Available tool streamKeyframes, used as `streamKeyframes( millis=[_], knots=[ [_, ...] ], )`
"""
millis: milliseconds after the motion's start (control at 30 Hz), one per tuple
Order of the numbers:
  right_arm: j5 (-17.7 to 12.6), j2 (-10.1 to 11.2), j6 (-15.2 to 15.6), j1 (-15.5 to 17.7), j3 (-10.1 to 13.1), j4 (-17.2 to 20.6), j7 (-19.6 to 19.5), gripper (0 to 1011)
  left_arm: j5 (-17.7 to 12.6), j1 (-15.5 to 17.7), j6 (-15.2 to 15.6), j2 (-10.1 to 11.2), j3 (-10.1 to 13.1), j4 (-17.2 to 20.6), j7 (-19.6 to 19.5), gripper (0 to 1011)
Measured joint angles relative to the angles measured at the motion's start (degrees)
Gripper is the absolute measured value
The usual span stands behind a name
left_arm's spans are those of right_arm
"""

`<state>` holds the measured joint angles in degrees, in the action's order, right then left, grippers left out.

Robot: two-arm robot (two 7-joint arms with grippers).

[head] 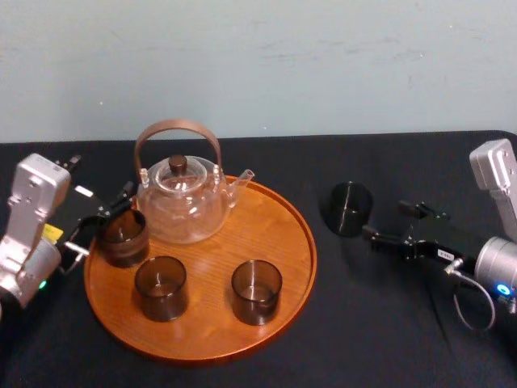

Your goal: Pick up the glass from the table and place it on the tray.

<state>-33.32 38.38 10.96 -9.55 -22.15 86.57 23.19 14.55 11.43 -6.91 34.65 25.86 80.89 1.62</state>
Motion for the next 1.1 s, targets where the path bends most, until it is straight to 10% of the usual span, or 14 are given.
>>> streamKeyframes(
  millis=[1100],
  knots=[
    [9.14, -10.49, 3.01, -11.60, -2.76, -15.96, 1.77, 1002, 0.00, 0.00, 0.00, 0.00, 0.00, 0.00, 0.00, 1001]
  ],
)
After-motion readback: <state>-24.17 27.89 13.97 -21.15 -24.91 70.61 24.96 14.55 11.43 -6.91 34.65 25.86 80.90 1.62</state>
